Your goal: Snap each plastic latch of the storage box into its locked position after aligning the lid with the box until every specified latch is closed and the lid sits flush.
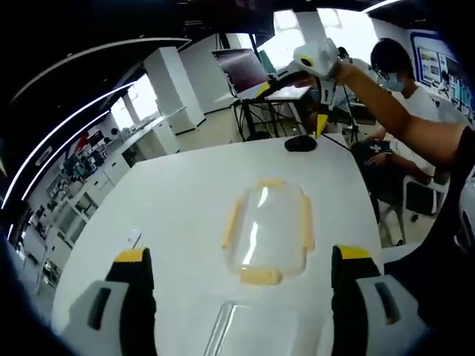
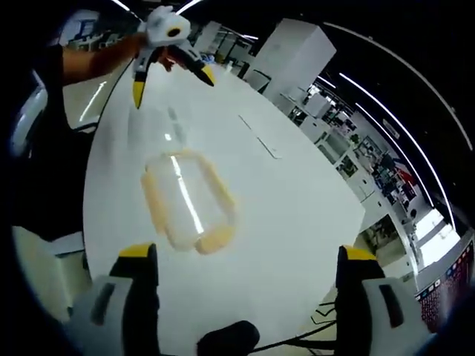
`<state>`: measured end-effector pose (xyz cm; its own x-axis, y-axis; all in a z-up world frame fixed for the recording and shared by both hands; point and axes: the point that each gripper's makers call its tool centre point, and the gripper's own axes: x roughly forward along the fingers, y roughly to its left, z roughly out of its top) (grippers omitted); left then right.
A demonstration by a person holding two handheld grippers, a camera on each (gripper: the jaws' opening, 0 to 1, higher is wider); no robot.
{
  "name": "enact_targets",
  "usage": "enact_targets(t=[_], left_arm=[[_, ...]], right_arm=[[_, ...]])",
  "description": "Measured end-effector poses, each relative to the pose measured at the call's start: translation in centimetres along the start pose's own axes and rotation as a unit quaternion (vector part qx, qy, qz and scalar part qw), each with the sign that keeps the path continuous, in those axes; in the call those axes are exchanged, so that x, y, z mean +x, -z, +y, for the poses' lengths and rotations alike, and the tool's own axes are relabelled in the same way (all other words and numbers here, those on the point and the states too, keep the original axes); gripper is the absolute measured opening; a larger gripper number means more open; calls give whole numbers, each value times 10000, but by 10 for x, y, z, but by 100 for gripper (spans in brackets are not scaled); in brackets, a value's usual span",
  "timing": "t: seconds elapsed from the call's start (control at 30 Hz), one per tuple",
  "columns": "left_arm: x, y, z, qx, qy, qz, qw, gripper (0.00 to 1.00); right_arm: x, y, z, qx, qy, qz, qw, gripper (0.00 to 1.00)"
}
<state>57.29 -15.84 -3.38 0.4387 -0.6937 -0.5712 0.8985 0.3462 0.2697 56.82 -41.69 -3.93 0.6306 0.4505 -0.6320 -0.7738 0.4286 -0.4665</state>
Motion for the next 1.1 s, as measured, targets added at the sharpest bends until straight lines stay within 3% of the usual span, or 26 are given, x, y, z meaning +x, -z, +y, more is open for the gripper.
enact_targets(t=[0.27,1.1], left_arm=[[1,6,-9,17,151,128,9998,100],[4,11,-11,98,221,257,9994,100]], right_arm=[[-2,2,-10,-207,57,66,9997,100],[7,-3,-8,-656,-310,137,9973,100]])
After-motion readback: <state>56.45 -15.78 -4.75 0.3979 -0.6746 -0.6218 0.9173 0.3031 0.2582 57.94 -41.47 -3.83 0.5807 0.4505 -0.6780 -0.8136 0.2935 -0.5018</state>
